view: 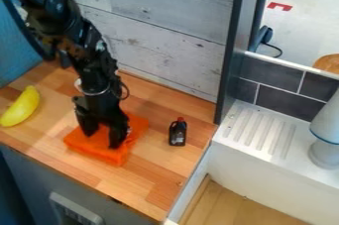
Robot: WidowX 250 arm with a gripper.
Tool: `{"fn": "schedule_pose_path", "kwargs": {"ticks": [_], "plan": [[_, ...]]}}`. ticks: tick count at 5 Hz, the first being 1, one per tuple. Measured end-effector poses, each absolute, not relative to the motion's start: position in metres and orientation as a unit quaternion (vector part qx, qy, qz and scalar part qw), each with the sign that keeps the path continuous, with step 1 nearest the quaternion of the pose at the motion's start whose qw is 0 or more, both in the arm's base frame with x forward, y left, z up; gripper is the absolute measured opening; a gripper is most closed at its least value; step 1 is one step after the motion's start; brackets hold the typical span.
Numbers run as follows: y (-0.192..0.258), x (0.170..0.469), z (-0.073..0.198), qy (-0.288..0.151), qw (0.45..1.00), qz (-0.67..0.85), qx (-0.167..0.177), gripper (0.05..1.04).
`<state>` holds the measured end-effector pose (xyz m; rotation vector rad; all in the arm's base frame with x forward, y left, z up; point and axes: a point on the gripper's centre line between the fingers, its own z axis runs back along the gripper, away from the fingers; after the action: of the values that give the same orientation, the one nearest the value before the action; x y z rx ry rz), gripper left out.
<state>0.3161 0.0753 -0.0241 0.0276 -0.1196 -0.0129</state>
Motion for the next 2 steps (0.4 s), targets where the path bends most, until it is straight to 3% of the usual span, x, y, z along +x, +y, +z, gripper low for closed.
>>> {"fn": "schedule_pose_path", "kwargs": {"ticks": [2], "plan": [[0.087,0.366,-0.023,-0.072,0.997,0.019,0.013,1.001]]}}
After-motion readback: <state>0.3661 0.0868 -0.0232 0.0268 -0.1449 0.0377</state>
